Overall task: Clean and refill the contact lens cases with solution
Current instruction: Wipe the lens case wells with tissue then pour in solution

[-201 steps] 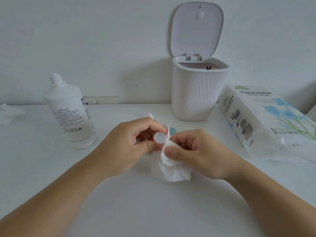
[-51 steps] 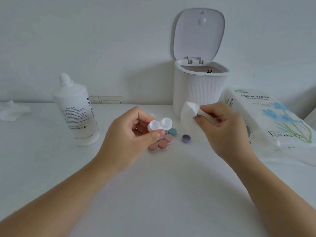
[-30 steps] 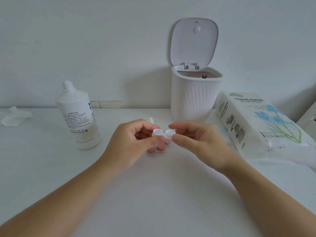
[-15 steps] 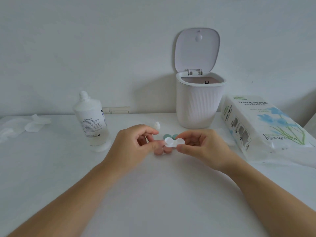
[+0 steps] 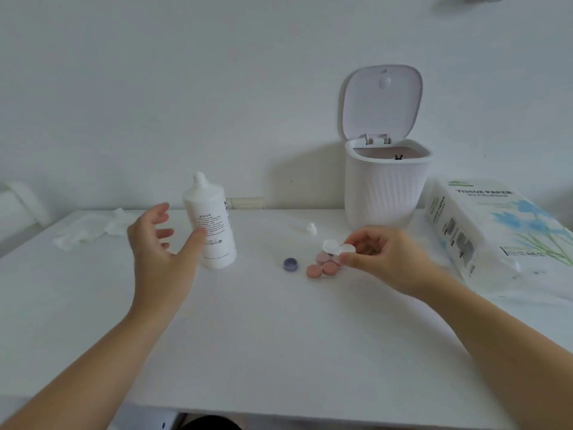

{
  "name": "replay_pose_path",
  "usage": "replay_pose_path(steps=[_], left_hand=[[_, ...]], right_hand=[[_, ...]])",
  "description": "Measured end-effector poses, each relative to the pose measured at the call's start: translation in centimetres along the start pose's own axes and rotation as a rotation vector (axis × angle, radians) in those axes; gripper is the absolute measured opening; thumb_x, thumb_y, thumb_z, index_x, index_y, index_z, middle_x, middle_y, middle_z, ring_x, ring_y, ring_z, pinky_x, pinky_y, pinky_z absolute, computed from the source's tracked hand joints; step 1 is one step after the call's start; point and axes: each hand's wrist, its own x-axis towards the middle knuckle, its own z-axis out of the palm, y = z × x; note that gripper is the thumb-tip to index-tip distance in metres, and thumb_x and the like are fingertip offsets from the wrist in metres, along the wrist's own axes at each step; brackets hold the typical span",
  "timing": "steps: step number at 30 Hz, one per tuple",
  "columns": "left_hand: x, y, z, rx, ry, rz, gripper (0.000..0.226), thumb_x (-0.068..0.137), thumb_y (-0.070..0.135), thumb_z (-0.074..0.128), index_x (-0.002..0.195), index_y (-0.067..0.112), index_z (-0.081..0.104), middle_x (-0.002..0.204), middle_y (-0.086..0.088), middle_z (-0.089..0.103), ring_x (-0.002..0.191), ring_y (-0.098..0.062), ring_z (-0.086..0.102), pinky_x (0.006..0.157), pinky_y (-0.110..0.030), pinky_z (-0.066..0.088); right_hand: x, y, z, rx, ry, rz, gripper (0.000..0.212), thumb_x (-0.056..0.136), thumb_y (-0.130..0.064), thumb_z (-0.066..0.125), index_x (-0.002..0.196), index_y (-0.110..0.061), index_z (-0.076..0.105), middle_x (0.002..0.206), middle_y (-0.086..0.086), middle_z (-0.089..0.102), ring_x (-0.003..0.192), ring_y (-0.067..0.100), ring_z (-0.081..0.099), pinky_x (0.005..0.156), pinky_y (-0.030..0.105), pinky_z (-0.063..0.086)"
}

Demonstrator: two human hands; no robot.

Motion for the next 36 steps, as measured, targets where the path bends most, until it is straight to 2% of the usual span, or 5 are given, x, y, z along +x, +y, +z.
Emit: replay_pose_path(steps=[5, 11, 17, 24, 36], left_hand=[[1.2, -0.9, 1.3, -0.035, -0.242, -0.140, 0.091, 0.058, 0.058, 0.077, 0.140, 0.039, 0.042, 0.133, 0.019, 0.056, 0.120, 0.000, 0.055, 0.094, -0.020, 0.042], [1.8, -1.2, 1.7, -0.055, -0.202, -0.157, 0.067, 0.059, 0.048, 0.081, 0.120, 0.039, 0.054, 0.116, 0.019, 0.069, 0.105, -0.005, 0.068, 0.095, -0.048, 0.056], [2.8, 0.7, 3.3, -0.020, -0.262, 0.020, 0.063, 0.058, 0.051, 0.083, 0.115, 0.048, 0.056, 0.113, 0.028, 0.067, 0.097, 0.002, 0.069, 0.080, -0.032, 0.059], [2.9, 2.2, 5.9, 0.104, -0.385, 0.421, 0.071, 0.065, 0.028, 0.093, 0.125, 0.042, 0.057, 0.119, 0.020, 0.060, 0.114, -0.001, 0.058, 0.089, -0.007, 0.042], [2.8, 1.1, 5.9, 0.240, -0.472, 0.651, 0.076, 0.064, 0.016, 0.094, 0.129, 0.033, 0.058, 0.126, 0.032, 0.057, 0.116, 0.008, 0.053, 0.094, -0.005, 0.036]], right_hand=[[1.9, -2.3, -0.7, -0.066, -0.090, -0.014, 0.018, 0.075, -0.030, 0.086, 0.085, -0.024, 0.074, 0.079, 0.005, 0.074, 0.059, 0.012, 0.060, 0.063, 0.043, 0.059], [2.2, -1.2, -0.6, 0.072, -0.048, 0.004, 0.014, 0.077, -0.022, 0.085, 0.085, -0.023, 0.074, 0.078, 0.008, 0.074, 0.058, 0.012, 0.061, 0.058, 0.042, 0.057], [1.3, 0.3, -0.2, 0.151, -0.020, 0.010, 0.024, 0.077, -0.024, 0.086, 0.094, -0.038, 0.076, 0.087, -0.003, 0.078, 0.069, 0.005, 0.070, 0.064, 0.015, 0.051], [0.3, -0.6, -0.5, 0.161, -0.032, -0.022, 0.016, 0.080, -0.016, 0.083, 0.091, -0.027, 0.078, 0.082, -0.005, 0.078, 0.070, 0.002, 0.070, 0.067, 0.013, 0.051], [-1.2, -1.0, -1.3, 0.096, -0.013, -0.075, 0.021, 0.076, -0.025, 0.083, 0.097, -0.025, 0.079, 0.085, -0.004, 0.078, 0.077, 0.011, 0.072, 0.077, 0.016, 0.054]])
